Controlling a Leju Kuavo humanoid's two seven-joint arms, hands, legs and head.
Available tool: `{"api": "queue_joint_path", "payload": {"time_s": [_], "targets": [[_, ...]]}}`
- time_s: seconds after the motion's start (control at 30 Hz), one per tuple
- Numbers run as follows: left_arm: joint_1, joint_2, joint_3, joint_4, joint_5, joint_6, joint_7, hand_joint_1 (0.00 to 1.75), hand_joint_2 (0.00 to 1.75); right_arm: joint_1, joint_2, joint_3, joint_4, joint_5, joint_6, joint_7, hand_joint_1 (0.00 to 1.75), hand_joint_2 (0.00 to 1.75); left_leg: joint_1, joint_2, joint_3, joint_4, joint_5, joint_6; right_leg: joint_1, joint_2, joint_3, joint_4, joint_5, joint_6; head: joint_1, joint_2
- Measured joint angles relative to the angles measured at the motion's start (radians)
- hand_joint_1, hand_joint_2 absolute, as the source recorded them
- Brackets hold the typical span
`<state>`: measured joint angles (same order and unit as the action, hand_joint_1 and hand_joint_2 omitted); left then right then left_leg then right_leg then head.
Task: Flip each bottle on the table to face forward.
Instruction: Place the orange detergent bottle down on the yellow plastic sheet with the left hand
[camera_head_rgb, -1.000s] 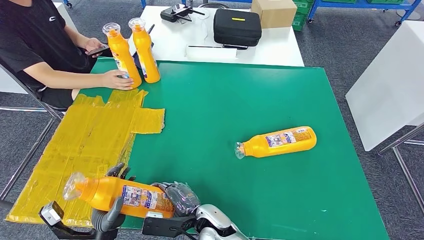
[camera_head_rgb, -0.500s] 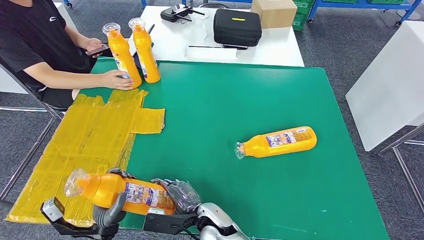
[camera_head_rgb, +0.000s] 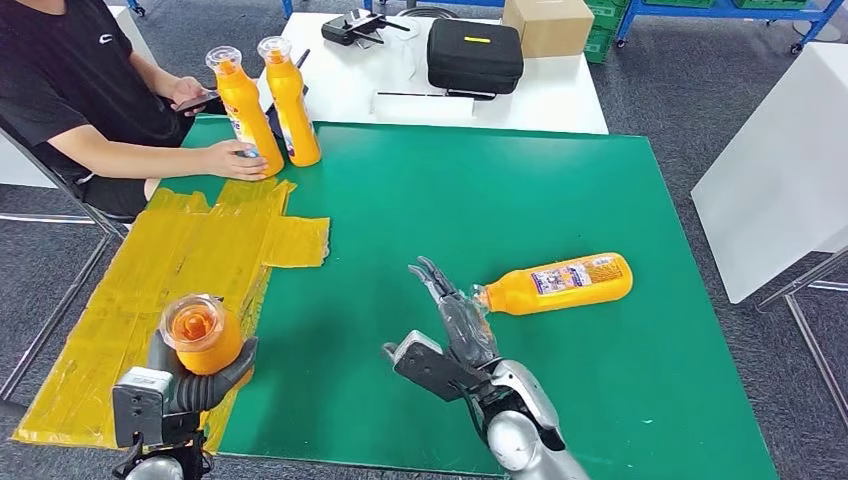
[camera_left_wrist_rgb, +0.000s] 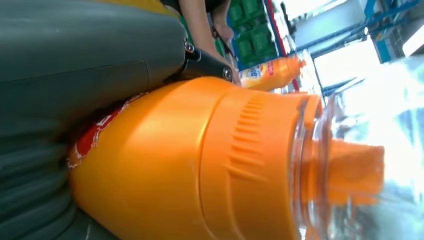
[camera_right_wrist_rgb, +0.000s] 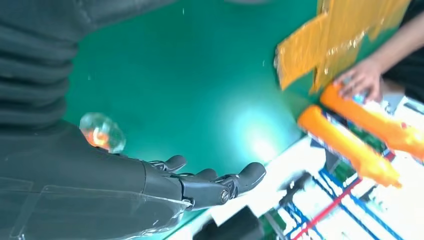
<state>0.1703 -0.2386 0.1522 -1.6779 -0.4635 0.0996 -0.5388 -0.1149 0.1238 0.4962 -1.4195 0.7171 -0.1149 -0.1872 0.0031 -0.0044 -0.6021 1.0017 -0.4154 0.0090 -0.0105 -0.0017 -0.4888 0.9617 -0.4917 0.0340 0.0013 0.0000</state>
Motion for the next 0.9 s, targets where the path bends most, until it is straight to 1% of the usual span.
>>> {"api": "queue_joint_path", "payload": {"time_s": [0.03, 0.1, 0.2, 0.23, 0.3, 0.37, 0.43, 0.5, 0.57, 0.73, 0.87, 0.9], "targets": [[0.001, -0.001, 0.0, -0.005, -0.019, 0.026, -0.003, 1.75, 1.75, 0.005, -0.005, -0.007, -0.015, 0.001, -0.006, -0.001, 0.0, 0.0, 0.0, 0.0, 0.0, 0.0, 0.0, 0.0, 0.0, 0.0, 0.001, 0.0, 0.0, 0.0, 0.0, 0.0], [0.004, -0.001, 0.0, -0.014, -0.082, 0.108, -0.01, 1.75, 1.75, 0.016, -0.02, -0.025, -0.046, -0.007, -0.02, -0.003, 0.0, 0.0, 0.0, 0.0, 0.0, 0.0, 0.0, 0.0, 0.0, 0.0, 0.002, 0.0, 0.0, 0.0, 0.0, 0.0], [0.014, -0.002, -0.006, -0.023, -0.251, 0.305, -0.01, 1.75, 1.75, 0.035, -0.058, -0.063, -0.102, -0.047, -0.025, -0.019, 0.0, 0.0, 0.0, 0.0, 0.0, 0.0, 0.0, 0.0, 0.0, 0.0, 0.0, 0.0, 0.0, 0.0, 0.0, 0.0], [0.018, -0.001, -0.011, -0.024, -0.324, 0.38, -0.005, 1.75, 1.75, 0.041, -0.075, -0.082, -0.124, -0.065, -0.022, -0.027, 0.0, 0.0, 0.0, 0.0, 0.0, 0.0, 0.0, 0.0, 0.0, 0.0, -0.002, 0.0, 0.0, 0.0, 0.0, 0.0], [0.024, 0.001, -0.025, -0.017, -0.461, 0.5, 0.018, 1.75, 1.75, 0.05, -0.11, -0.125, -0.161, -0.093, -0.011, -0.042, 0.0, 0.0, -0.001, -0.001, -0.001, 0.0, 0.0, 0.0, -0.001, 0.0, -0.006, 0.0, 0.0, 0.0, 0.0, 0.0], [0.022, 0.004, -0.036, 0.006, -0.606, 0.566, 0.044, 1.75, 1.75, 0.056, -0.144, -0.166, -0.19, -0.107, 0.007, -0.053, 0.0, 0.0, -0.002, -0.001, 0.0, 0.0, -0.001, 0.001, -0.002, 0.0, -0.006, -0.001, 0.0, 0.0, 0.0, 0.0], [0.011, 0.004, -0.039, 0.051, -0.756, 0.589, 0.061, 1.75, 1.75, 0.06, -0.181, -0.201, -0.205, -0.112, 0.023, -0.056, 0.0, 0.0, -0.002, -0.001, 0.0, 0.0, 0.0, 0.001, -0.002, 0.0, -0.006, -0.001, 0.0, 0.0, 0.0, 0.0], [-0.007, 0.004, -0.036, 0.114, -0.861, 0.592, 0.075, 1.75, 1.75, 0.06, -0.218, -0.231, -0.208, -0.112, 0.036, -0.056, 0.0, 0.87, -0.002, -0.001, 0.0, 0.0, 0.0, 0.002, -0.003, 0.0, -0.004, -0.001, 0.001, 0.001, 0.0, 0.0], [-0.025, 0.005, -0.032, 0.175, -0.9, 0.593, 0.085, 1.75, 1.75, 0.06, -0.248, -0.253, -0.208, -0.11, 0.043, -0.055, 0.0, 1.75, -0.003, 0.0, -0.001, 0.0, 0.001, 0.003, -0.003, 0.0, 0.0, -0.001, 0.002, 0.003, 0.0, 0.0], [-0.077, 0.013, -0.011, 0.317, -0.954, 0.597, 0.128, 1.75, 1.75, 0.052, -0.313, -0.288, -0.19, -0.087, 0.061, -0.036, 0.0, 1.75, -0.002, 0.0, -0.001, 0.001, 0.002, 0.003, -0.002, 0.0, 0.002, 0.0, 0.003, 0.004, 0.0, 0.0], [-0.097, 0.022, -0.004, 0.382, -0.963, 0.598, 0.138, 1.75, 1.75, 0.044, -0.344, -0.304, -0.171, -0.086, 0.07, -0.032, 0.0, 1.75, -0.002, 0.0, -0.002, 0.0, 0.002, 0.003, -0.002, 0.0, 0.002, 0.0, 0.003, 0.004, 0.0, 0.0], [-0.104, 0.026, -0.004, 0.398, -0.964, 0.599, 0.143, 1.31, 1.75, 0.04, -0.351, -0.306, -0.165, -0.086, 0.075, -0.031, 0.0, 1.75, -0.002, 0.0, -0.002, 0.0, 0.002, 0.003, -0.002, 0.0, 0.002, 0.0, 0.003, 0.004, 0.0, 0.0]]}}
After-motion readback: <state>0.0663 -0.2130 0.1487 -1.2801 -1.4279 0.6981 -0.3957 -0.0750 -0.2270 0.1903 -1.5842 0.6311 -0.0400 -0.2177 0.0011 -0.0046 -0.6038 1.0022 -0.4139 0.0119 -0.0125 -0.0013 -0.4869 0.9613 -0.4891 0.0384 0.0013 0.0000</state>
